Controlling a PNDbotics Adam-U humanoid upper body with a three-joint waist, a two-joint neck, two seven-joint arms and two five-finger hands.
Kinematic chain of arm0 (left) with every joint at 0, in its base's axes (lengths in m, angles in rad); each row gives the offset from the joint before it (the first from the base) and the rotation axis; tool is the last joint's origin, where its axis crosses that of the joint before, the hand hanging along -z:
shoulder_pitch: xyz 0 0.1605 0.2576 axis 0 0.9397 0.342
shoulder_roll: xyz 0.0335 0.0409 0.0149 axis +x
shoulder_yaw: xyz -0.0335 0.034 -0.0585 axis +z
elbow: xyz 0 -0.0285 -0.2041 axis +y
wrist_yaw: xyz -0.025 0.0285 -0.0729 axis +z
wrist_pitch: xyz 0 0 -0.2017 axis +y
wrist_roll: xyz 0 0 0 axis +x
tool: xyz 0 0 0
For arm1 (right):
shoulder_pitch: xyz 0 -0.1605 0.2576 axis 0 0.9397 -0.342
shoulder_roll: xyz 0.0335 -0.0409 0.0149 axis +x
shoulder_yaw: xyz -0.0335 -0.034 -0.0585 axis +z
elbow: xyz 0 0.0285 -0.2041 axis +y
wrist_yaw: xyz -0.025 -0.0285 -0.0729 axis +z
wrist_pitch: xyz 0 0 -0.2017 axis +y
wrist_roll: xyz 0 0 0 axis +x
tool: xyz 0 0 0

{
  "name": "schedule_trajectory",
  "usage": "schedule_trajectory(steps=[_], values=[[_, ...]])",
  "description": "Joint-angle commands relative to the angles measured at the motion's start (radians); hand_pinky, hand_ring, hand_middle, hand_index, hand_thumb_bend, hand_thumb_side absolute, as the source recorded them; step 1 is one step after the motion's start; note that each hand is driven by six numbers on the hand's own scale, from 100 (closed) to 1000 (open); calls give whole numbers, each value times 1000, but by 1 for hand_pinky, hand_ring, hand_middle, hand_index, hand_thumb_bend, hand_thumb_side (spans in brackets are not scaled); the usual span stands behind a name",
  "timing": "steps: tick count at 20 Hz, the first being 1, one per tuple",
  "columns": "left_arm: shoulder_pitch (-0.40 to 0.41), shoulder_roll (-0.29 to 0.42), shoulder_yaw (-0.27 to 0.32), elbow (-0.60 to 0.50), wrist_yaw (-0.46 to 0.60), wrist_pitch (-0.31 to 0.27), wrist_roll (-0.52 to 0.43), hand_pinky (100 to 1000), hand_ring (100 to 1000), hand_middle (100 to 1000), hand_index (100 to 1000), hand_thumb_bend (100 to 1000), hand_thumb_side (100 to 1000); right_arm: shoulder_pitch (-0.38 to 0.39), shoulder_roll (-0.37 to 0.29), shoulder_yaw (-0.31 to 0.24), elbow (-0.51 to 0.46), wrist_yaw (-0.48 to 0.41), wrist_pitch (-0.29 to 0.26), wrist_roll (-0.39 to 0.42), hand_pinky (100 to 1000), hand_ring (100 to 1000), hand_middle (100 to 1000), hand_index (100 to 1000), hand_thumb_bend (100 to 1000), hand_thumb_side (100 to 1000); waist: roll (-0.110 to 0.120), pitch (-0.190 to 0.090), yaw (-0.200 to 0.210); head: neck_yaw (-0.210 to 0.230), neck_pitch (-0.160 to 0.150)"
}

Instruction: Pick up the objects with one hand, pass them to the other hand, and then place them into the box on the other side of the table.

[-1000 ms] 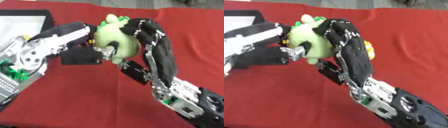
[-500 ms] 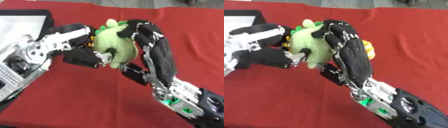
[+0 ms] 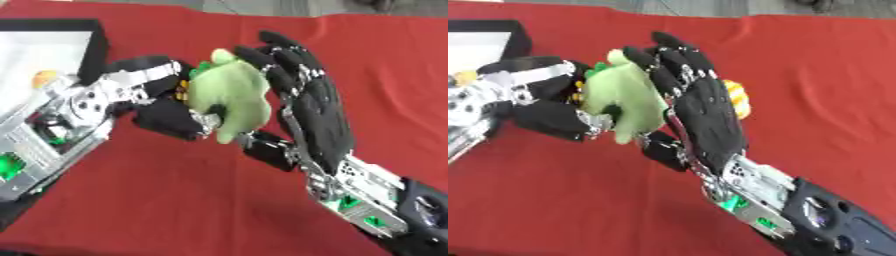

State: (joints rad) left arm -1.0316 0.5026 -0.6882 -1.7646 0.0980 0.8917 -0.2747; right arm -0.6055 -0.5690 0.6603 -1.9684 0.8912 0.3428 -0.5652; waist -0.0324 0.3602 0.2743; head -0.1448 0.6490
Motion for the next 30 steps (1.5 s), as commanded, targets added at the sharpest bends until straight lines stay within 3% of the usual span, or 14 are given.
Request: schedule_trajectory(steps=[1,20,26,30], values=[[5,23,24,36,26,15,42,611,512,384,343,100,247,-14,-10,-14,-32,31,18,9,792,886,703,867,507,237,4,-17,0,2,-2],[78,104,253,32,316,15,345,603,485,351,337,100,245,5,-21,-22,-32,73,28,31,805,899,733,875,526,218,4,-25,3,8,1],[97,180,321,70,396,7,436,606,481,357,354,100,246,17,-32,-29,-32,67,19,31,804,898,744,873,478,213,5,-28,1,54,-1],[110,234,357,134,391,-23,495,611,488,360,357,100,245,26,-39,-34,-32,60,7,21,806,896,748,873,466,169,5,-31,-2,102,-8]])
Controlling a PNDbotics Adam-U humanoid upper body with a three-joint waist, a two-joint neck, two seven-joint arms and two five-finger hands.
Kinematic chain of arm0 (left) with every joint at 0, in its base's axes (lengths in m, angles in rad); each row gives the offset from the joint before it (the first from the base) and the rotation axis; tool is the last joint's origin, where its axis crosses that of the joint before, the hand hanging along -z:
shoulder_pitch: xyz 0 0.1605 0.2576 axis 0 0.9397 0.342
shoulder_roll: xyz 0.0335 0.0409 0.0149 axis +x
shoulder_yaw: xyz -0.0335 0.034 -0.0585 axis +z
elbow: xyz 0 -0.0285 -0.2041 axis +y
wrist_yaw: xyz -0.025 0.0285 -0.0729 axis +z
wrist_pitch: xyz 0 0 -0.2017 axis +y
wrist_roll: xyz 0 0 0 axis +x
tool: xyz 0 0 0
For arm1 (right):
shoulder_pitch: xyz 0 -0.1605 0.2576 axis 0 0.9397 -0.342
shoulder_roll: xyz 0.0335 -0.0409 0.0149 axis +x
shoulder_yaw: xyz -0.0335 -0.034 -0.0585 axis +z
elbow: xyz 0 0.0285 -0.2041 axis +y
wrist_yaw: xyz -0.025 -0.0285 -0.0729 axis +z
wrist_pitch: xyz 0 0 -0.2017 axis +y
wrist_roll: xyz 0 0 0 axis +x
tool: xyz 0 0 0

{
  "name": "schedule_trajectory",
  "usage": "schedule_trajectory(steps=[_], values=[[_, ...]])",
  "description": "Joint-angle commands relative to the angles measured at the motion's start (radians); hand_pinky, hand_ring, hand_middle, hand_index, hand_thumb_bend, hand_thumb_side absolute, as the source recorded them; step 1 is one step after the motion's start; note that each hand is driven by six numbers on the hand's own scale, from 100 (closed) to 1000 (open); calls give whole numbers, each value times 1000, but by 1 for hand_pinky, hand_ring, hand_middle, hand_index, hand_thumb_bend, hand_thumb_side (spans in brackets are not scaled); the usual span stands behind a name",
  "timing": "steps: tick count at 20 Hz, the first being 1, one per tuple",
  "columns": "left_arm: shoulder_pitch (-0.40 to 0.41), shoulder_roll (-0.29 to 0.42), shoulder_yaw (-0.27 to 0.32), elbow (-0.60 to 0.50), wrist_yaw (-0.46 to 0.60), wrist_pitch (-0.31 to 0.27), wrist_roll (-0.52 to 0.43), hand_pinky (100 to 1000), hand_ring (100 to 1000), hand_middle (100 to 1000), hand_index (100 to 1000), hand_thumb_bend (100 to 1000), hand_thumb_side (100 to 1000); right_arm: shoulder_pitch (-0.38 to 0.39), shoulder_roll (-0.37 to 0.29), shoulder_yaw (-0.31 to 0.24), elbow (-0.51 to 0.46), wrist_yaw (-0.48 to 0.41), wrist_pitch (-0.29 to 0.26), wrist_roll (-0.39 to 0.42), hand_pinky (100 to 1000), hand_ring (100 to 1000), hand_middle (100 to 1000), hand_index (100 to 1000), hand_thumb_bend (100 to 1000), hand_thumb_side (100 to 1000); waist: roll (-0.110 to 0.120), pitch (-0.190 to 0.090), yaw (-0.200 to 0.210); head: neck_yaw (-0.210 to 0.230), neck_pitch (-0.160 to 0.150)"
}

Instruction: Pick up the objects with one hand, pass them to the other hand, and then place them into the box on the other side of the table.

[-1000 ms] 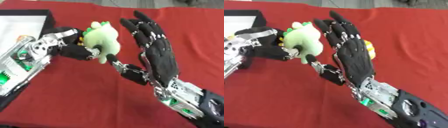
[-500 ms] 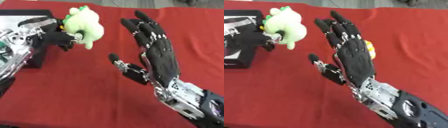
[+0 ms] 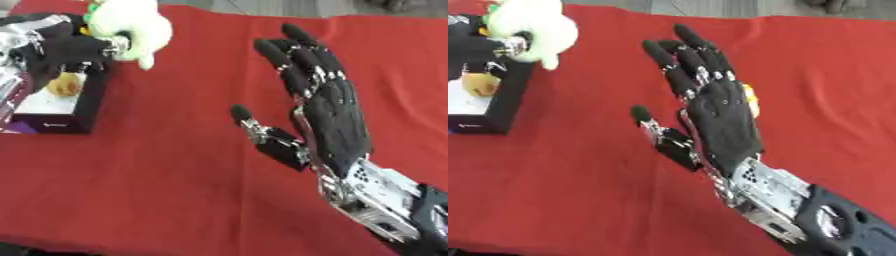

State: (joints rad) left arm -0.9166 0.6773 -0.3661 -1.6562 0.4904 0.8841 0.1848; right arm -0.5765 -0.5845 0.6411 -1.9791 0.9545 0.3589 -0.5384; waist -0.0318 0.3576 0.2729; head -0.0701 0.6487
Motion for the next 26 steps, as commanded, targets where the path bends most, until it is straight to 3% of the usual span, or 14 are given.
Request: schedule_trajectory(steps=[1,5,15,19,26], values=[[1,69,39,43,-7,-23,50,612,491,365,360,100,245,-1,-25,-17,-21,-7,-11,-7,806,896,748,872,455,158,4,-29,-1,38,-10],[24,80,63,131,-18,-40,108,615,493,371,366,100,244,0,-25,-19,-21,-19,-17,-16,805,893,747,868,467,142,0,-31,-6,69,-24],[47,88,105,293,-55,-84,234,632,512,398,415,100,245,4,-9,-24,-21,-37,-24,-57,793,883,734,853,465,138,-17,-17,-25,92,-69],[46,79,119,373,-101,-113,267,672,561,458,503,100,250,7,-1,-23,-21,-41,-27,-74,790,880,731,850,462,137,-23,-9,-43,104,-74],[46,73,134,453,-203,-144,306,788,746,659,784,100,262,14,3,-24,-21,-43,-27,-92,788,877,727,846,463,134,-29,-3,-58,125,-63]])
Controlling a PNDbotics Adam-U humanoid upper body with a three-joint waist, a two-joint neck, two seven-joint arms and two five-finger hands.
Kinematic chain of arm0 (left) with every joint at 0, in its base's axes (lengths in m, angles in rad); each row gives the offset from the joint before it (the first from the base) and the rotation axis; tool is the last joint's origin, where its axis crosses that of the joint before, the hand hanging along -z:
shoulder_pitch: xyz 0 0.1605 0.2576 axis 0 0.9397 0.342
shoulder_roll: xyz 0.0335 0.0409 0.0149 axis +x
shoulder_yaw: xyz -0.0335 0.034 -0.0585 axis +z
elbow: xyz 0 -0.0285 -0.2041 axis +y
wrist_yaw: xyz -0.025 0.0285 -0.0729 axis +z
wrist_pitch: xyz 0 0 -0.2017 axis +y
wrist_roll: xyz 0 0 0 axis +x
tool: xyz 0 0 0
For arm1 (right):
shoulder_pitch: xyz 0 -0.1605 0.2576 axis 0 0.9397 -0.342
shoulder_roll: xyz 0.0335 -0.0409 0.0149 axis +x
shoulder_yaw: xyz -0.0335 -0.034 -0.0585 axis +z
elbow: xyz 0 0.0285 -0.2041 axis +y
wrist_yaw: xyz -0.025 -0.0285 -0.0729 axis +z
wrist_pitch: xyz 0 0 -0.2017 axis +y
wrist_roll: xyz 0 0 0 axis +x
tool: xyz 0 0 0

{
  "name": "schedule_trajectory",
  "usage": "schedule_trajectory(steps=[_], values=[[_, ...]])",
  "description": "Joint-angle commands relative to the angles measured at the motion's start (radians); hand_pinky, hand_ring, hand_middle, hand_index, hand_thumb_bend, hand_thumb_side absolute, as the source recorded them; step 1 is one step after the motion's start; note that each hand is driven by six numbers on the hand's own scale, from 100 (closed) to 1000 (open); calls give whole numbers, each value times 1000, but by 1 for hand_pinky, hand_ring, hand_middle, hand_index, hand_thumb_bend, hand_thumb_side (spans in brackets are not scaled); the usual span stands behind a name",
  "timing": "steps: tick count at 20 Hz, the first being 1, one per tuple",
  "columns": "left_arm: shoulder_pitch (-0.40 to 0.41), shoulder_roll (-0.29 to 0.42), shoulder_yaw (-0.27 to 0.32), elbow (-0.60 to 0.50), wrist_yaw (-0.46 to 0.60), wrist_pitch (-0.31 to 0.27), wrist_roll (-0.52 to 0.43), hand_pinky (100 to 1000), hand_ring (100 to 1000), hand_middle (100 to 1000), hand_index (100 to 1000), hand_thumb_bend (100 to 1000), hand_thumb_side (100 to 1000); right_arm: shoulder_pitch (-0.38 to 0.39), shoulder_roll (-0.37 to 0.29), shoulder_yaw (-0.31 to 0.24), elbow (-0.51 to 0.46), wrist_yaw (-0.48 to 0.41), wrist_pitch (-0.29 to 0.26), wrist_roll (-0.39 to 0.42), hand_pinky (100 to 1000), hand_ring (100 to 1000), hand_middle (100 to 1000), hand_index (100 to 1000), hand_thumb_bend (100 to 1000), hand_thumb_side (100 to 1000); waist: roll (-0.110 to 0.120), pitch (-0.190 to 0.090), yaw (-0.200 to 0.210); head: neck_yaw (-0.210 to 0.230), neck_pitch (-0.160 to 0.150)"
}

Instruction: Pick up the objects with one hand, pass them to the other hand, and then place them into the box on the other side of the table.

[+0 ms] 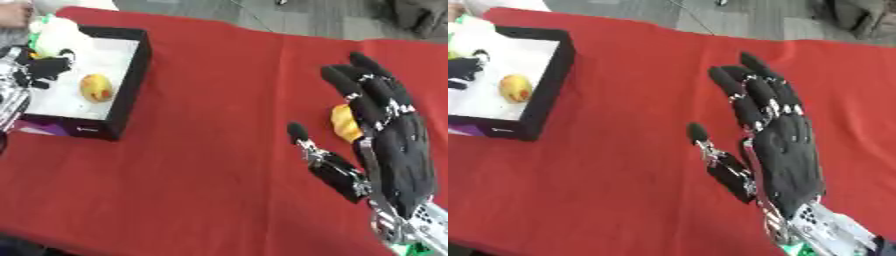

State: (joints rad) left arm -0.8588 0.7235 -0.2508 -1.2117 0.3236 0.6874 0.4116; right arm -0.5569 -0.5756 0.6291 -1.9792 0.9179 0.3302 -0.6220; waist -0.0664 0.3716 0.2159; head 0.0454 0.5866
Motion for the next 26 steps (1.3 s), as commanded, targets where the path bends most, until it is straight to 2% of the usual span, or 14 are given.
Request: schedule_trajectory(steps=[1,2,6,9,15,18,19,23,26], values=[[-12,27,17,12,-51,50,85,802,763,687,819,100,307,-5,-6,-12,-21,-6,2,-8,789,876,727,846,463,134,5,-17,-1,10,0],[-12,27,14,14,-67,48,88,826,785,716,850,100,370,-4,-6,-11,-21,-5,3,-7,790,876,727,847,465,133,5,-17,-1,11,1],[-12,29,0,18,-133,53,75,885,828,758,907,100,529,1,-8,-12,-21,-2,7,-4,790,876,728,847,467,132,5,-18,-7,9,3],[-15,28,0,21,-182,66,62,906,842,769,922,140,534,3,-8,-12,-21,-2,7,-5,790,875,728,846,466,137,5,-20,-8,8,4],[-16,24,7,24,-272,92,2,913,848,773,928,147,445,5,-9,-11,-21,-3,2,-14,790,874,727,845,464,143,8,-21,-10,9,6],[-17,22,16,26,-312,100,-22,909,846,769,927,100,231,7,-10,-12,-21,-3,3,-16,789,874,727,846,462,144,9,-20,-10,10,6],[-18,21,18,25,-322,102,-30,907,844,766,925,100,100,7,-10,-12,-21,-3,3,-16,790,874,727,846,461,144,10,-20,-10,10,7],[-18,18,25,24,-353,104,-53,899,837,756,916,161,100,9,-9,-10,-21,-1,3,-14,791,873,728,846,460,145,10,-19,-11,11,8],[-18,17,25,20,-369,101,-60,894,832,750,911,169,100,11,-9,-10,-21,0,2,-14,791,873,723,846,461,145,11,-18,-11,13,10]])
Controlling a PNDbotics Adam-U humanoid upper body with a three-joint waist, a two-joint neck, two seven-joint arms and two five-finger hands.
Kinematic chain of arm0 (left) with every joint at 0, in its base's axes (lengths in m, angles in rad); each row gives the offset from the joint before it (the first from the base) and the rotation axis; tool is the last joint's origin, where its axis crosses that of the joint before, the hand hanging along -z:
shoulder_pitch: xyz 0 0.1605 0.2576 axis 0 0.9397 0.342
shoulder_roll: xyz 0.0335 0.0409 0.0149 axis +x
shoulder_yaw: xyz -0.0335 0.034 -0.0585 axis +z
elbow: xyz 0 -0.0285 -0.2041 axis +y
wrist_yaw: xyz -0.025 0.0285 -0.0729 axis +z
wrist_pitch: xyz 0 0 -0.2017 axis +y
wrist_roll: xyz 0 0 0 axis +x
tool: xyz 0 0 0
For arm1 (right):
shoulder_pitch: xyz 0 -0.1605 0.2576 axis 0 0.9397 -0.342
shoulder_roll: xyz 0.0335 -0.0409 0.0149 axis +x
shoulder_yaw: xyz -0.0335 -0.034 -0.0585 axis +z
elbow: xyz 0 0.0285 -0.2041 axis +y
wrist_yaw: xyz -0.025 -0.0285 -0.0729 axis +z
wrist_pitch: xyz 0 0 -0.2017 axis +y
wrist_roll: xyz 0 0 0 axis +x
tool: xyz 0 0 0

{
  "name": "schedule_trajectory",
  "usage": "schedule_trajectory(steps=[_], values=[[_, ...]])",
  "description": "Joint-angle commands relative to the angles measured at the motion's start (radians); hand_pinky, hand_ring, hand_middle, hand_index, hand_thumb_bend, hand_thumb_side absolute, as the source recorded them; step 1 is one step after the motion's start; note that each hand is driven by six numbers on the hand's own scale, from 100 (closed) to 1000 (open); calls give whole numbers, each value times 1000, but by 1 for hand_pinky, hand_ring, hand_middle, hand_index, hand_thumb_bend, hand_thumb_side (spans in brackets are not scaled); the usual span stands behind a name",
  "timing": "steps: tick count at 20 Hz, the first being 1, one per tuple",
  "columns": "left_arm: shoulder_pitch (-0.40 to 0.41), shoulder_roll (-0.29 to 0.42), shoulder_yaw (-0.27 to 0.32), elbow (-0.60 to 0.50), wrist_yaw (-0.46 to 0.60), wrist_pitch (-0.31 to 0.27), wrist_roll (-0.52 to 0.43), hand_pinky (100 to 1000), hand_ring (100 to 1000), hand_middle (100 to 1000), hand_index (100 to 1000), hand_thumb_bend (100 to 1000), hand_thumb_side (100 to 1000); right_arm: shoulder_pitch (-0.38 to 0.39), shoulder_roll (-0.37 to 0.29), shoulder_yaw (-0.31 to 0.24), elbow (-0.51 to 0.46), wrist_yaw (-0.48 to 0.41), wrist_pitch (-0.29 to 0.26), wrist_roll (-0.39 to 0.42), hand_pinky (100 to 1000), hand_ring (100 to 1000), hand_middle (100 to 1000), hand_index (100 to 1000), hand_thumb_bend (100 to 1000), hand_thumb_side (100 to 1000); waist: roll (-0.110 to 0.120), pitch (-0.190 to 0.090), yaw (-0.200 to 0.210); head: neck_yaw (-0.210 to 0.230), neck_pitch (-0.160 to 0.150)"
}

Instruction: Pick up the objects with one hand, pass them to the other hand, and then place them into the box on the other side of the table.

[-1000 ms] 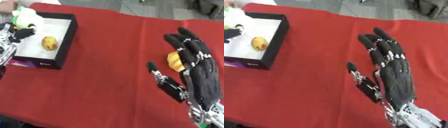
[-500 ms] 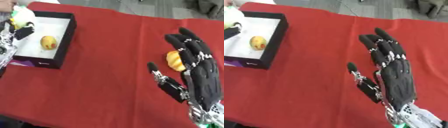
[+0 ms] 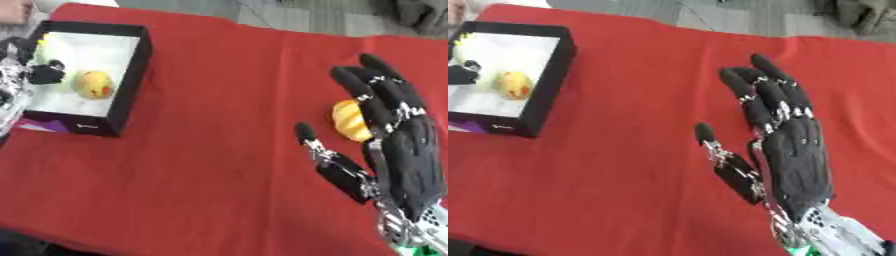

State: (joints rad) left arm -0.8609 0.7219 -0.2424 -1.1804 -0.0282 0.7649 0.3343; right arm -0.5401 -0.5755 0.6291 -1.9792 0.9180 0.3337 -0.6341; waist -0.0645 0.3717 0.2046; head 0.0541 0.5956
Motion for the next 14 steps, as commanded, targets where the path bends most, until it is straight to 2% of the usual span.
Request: schedule_trajectory(steps=[1,5,7,9,11,12,14], values=[[-16,18,17,-12,-20,24,17,891,830,749,909,161,100,-7,-9,-9,-21,0,-2,-2,792,873,723,846,461,145,9,-18,0,4,1],[-15,18,18,-24,-24,19,19,879,821,738,896,100,100,-4,-12,-13,-21,2,2,-2,792,873,722,847,472,140,10,-19,-1,1,6],[-10,25,11,-62,-37,3,32,864,806,723,879,100,122,-2,-16,-20,-21,0,10,-2,792,873,721,847,479,138,11,-21,-1,-9,9],[2,36,4,-124,-48,-16,37,849,787,707,870,100,182,1,-22,-32,-21,-9,25,2,790,872,718,845,479,139,11,-22,0,-24,12],[17,52,3,-206,-47,-27,39,838,777,709,874,100,376,6,-31,-48,-21,-29,49,15,785,874,712,843,488,135,10,-24,-1,-38,16],[25,62,3,-253,-44,-34,40,818,761,705,861,100,508,10,-36,-57,-21,-49,65,25,777,875,704,839,489,133,10,-25,-1,-45,17],[50,83,8,-353,-23,-49,29,793,745,715,861,100,614,19,-47,-78,-21,-120,110,52,761,877,690,831,486,136,9,-26,-2,-60,20]])
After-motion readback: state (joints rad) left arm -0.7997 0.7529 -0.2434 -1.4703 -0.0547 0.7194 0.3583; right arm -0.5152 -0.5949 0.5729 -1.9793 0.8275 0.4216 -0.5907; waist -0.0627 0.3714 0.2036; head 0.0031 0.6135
